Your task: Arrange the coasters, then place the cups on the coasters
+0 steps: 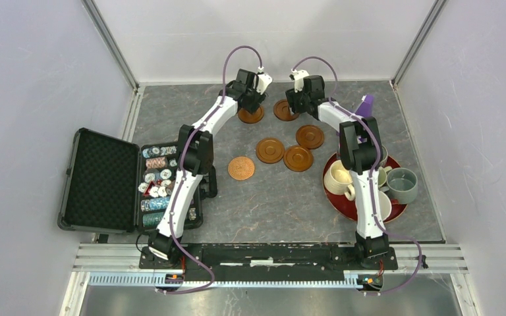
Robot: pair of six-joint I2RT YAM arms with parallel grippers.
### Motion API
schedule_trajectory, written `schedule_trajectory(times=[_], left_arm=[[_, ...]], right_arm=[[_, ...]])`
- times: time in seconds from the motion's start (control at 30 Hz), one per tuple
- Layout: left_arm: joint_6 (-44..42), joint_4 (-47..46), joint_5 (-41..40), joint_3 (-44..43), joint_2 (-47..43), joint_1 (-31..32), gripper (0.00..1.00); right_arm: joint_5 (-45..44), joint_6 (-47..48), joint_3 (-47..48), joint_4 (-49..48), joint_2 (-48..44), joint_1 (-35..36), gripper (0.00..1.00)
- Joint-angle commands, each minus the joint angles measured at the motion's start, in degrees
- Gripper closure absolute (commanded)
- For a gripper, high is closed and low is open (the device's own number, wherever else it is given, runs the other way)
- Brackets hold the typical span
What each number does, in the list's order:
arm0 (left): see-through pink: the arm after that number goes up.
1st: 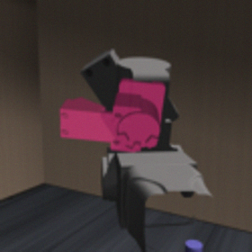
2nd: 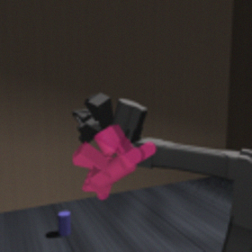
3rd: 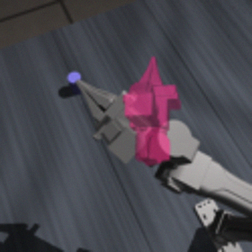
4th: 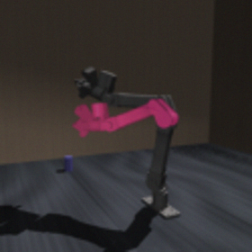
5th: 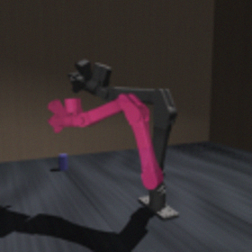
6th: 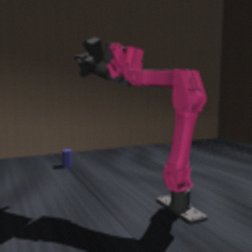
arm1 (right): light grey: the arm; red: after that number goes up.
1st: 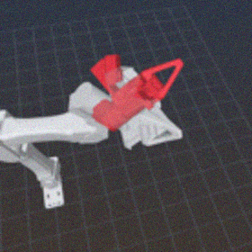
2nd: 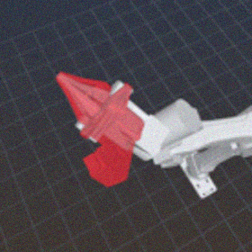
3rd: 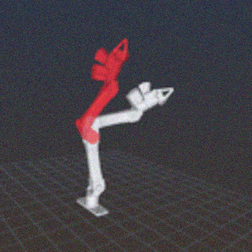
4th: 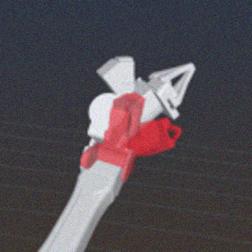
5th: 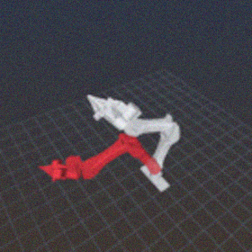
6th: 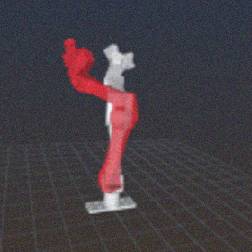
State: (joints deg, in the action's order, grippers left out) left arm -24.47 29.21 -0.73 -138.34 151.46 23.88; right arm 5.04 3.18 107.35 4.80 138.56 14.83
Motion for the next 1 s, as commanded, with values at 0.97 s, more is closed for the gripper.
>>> schedule_trajectory(times=[0.97], left_arm=[[7.76,5.40,20.77,28.35,-22.76,6.00,0.17]], right_arm=[[10.89,21.78,-8.08,32.11,-13.74,-8.11,0.31]])
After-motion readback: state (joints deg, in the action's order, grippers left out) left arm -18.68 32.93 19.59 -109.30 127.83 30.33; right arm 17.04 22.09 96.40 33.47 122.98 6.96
